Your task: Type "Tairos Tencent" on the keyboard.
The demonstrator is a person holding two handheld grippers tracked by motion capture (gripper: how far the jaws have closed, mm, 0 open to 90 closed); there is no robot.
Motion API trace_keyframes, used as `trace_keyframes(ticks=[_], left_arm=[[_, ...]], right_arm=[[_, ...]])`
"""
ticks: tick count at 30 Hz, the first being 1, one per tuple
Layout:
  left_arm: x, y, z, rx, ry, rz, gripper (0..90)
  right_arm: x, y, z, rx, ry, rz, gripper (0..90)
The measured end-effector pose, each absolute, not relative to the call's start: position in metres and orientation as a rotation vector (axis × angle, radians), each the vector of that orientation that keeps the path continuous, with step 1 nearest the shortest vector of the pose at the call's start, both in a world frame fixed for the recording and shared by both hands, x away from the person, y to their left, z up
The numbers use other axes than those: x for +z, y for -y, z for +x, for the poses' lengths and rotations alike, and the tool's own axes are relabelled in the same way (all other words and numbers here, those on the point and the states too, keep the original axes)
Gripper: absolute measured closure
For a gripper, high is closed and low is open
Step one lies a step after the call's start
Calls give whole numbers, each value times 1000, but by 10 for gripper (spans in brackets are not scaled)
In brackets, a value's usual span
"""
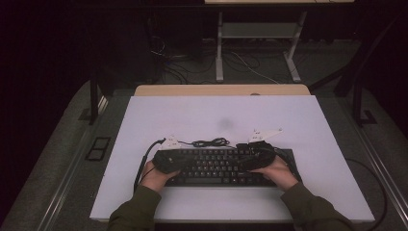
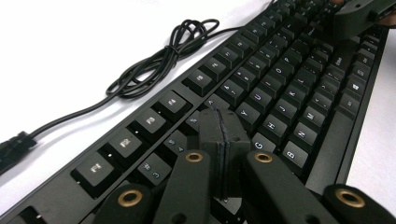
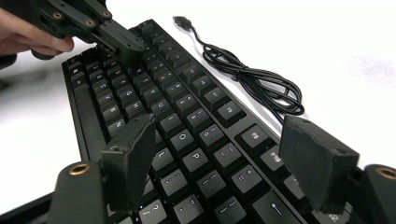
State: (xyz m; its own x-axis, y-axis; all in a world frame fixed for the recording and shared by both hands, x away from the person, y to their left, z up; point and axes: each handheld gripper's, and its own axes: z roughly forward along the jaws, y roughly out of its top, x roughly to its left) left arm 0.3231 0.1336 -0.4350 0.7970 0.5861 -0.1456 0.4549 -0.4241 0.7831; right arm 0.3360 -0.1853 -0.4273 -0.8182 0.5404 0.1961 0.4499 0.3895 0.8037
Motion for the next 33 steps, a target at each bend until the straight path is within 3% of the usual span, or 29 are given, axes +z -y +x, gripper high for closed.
trace_keyframes(ticks=[9, 33], left_arm=[[-437, -130, 324, 183, -765, 2115, 889], [-438, -127, 324, 189, -759, 2134, 889]], right_arm=[[-427, 185, 335, 1404, -2503, 943, 144], [-427, 186, 334, 1412, -2481, 949, 140]])
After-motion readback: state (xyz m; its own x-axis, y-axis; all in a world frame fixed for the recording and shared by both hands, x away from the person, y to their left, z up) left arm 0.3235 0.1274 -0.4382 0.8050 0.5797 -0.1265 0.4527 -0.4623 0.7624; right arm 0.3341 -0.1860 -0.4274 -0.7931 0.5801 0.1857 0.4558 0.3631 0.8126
